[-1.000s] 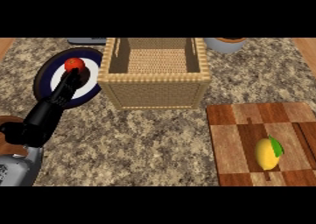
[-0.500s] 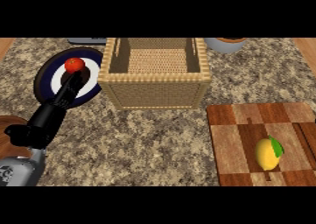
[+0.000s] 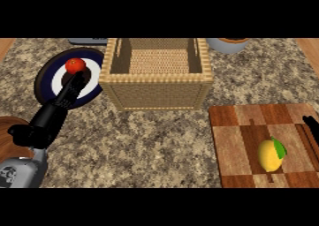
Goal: Pick the lemon from the cutting board and place it in the basket
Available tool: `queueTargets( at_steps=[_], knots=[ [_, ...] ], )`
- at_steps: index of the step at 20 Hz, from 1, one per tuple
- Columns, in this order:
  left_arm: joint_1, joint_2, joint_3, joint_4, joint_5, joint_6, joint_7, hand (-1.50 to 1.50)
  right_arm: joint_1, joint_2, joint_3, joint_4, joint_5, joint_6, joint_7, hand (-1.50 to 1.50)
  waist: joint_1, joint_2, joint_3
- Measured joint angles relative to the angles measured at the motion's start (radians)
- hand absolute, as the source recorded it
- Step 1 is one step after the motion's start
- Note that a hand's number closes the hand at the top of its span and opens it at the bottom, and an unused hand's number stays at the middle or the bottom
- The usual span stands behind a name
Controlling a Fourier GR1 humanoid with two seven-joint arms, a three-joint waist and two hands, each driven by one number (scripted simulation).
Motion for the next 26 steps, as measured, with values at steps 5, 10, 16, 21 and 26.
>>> queueTargets(
  at_steps=[5,10,16,21,26],
  knots=[
    [0.011,-0.019,0.029,-0.029,-0.021,-0.022,0.022,0.0,-0.002,0.047,-0.008,-0.003,0.027,0.033,-0.027,-1.5,0.0,0.0,0.0],
    [0.006,-0.056,0.041,-0.028,-0.06,-0.034,0.03,0.0,-0.033,0.09,-0.004,0.015,0.082,0.079,-0.001,-1.5,0.001,0.0,0.0],
    [0.027,-0.068,0.077,-0.04,-0.073,-0.071,0.028,0.0,-0.053,0.131,0.004,0.078,0.162,0.092,-0.021,-1.5,0.002,0.0,0.0],
    [0.001,-0.083,0.107,-0.012,-0.083,-0.097,0.026,0.0,-0.085,0.159,0.001,0.113,0.2,0.123,-0.022,-1.5,0.001,0.0,0.0],
    [0.026,-0.098,0.123,-0.034,-0.099,-0.117,0.022,0.0,-0.103,0.171,-0.038,0.173,0.213,0.139,-0.055,-1.5,0.002,0.0,0.0]
  ],
)
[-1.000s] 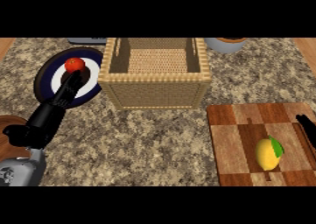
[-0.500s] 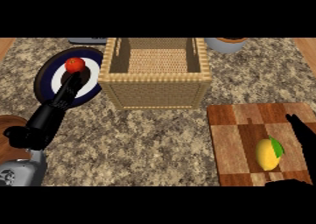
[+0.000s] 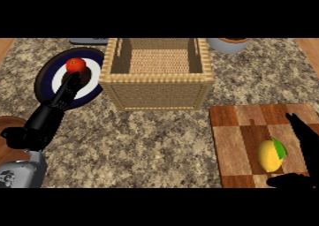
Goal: Pick the lemon from the cutting board and place it in the basket
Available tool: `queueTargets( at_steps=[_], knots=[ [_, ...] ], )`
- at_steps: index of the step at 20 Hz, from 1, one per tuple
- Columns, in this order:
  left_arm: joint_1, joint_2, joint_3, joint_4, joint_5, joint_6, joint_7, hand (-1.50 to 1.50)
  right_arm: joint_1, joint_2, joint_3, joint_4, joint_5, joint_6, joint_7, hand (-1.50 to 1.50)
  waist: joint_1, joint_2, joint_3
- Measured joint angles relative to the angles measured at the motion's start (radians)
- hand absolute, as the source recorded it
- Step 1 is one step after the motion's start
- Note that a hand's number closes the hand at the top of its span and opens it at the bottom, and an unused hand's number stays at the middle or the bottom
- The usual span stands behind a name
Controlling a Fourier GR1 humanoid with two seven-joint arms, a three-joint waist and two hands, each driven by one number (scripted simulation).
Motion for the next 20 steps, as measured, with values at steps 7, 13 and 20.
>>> queueTargets(
  at_steps=[7,13,20],
  knots=[
    [-0.003,-0.037,0.006,0.013,-0.04,-0.005,-0.008,0.0,-0.024,0.043,-0.008,0.123,0.06,-0.029,-0.039,-1.5,0.0,0.0,0.0],
    [-0.013,-0.052,0.022,0.001,-0.055,-0.019,0.011,0.0,-0.041,0.064,-0.022,0.183,0.059,-0.009,-0.074,-1.5,-0.001,0.0,-0.001],
    [0.0,-0.059,0.034,-0.039,-0.051,-0.043,0.042,0.0,-0.039,0.069,0.01,0.203,0.086,0.042,-0.094,1.5,-0.001,-0.004,-0.008]
  ],
)
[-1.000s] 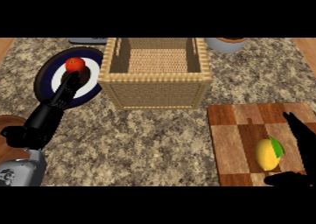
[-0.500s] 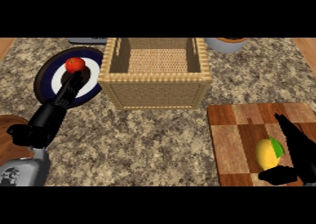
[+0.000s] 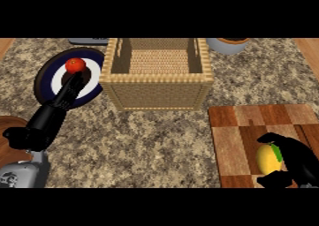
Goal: Pick the lemon from the cutting board and place it in the basket
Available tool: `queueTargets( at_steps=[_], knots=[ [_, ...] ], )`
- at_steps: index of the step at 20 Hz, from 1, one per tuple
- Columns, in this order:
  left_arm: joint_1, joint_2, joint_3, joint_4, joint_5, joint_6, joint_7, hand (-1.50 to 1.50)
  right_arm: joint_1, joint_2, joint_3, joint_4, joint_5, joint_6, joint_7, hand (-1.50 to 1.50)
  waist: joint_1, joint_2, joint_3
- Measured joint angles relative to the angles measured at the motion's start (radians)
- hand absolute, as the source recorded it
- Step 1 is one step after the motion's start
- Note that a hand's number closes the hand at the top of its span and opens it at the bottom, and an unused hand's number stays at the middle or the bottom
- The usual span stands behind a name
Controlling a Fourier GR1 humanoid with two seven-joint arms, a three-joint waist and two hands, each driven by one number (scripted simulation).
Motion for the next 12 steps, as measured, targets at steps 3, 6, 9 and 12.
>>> queueTargets(
  at_steps=[3,6,9,12],
  knots=[
    [-0.017,0.002,0.015,0.011,-0.001,-0.007,0.002,0.0,0.001,0.005,0.008,0.01,0.018,-0.008,-0.02,1.5,-0.001,-0.001,-0.002],
    [-0.025,-0.01,0.014,0.016,-0.009,-0.001,0.002,0.0,0.012,-0.005,0.036,0.004,0.055,-0.008,-0.04,1.5,-0.001,-0.002,-0.004],
    [-0.02,-0.005,0.026,0.038,-0.005,-0.015,-0.025,0.0,0.01,-0.025,0.055,0.023,0.099,-0.035,-0.082,1.5,-0.001,-0.004,-0.006],
    [-0.008,-0.012,0.016,0.016,-0.012,-0.013,-0.017,0.0,-0.01,0.01,0.152,-0.009,0.185,-0.032,-0.045,1.5,0.005,-0.004,-0.009]
  ],
)
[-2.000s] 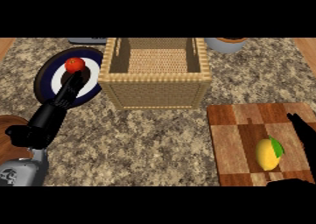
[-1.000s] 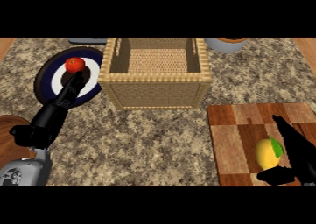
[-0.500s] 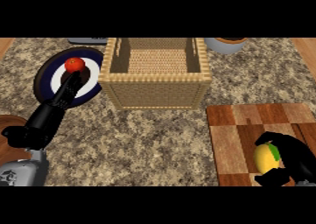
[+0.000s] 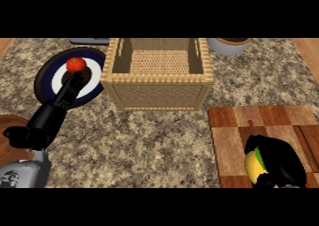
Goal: Pick the lemon from the cutting board and place it in the basket
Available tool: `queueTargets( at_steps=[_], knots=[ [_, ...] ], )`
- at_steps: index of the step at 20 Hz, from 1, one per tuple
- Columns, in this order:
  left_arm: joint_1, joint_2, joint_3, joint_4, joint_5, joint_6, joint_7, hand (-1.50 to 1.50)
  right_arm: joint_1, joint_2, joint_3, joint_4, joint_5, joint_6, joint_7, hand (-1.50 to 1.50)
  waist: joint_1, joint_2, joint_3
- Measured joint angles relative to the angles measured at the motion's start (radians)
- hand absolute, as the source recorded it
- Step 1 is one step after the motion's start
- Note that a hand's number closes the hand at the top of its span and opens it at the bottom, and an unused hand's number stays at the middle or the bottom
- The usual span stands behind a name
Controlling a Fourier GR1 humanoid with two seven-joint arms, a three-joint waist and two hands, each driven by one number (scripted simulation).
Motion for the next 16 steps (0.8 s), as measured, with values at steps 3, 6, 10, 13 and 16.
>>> queueTargets(
  at_steps=[3,6,10,13,16],
  knots=[
    [-0.021,-0.01,-0.02,0.0,-0.004,-0.004,0.013,0.0,-0.048,0.085,0.187,-0.014,0.091,0.022,0.028,1.5,0.027,0.003,0.0],
    [-0.037,-0.018,-0.039,0.005,-0.004,-0.015,0.017,0.0,-0.127,0.165,0.374,0.017,0.126,0.029,0.074,1.5,0.067,0.011,0.008],
    [-0.056,-0.019,-0.041,0.016,-0.007,-0.016,0.021,0.0,-0.218,0.212,0.598,0.064,0.075,-0.048,0.205,1.5,0.074,0.015,0.014],
    [-0.063,-0.019,-0.039,0.025,-0.008,-0.015,0.016,0.0,-0.26,0.227,0.716,0.06,-0.025,-0.151,0.298,1.5,0.074,0.017,0.016],
    [-0.058,-0.018,-0.036,0.027,-0.008,-0.016,0.015,0.0,-0.305,0.234,0.796,0.022,-0.105,-0.29,0.361,1.5,0.071,0.015,0.018]
  ],
)
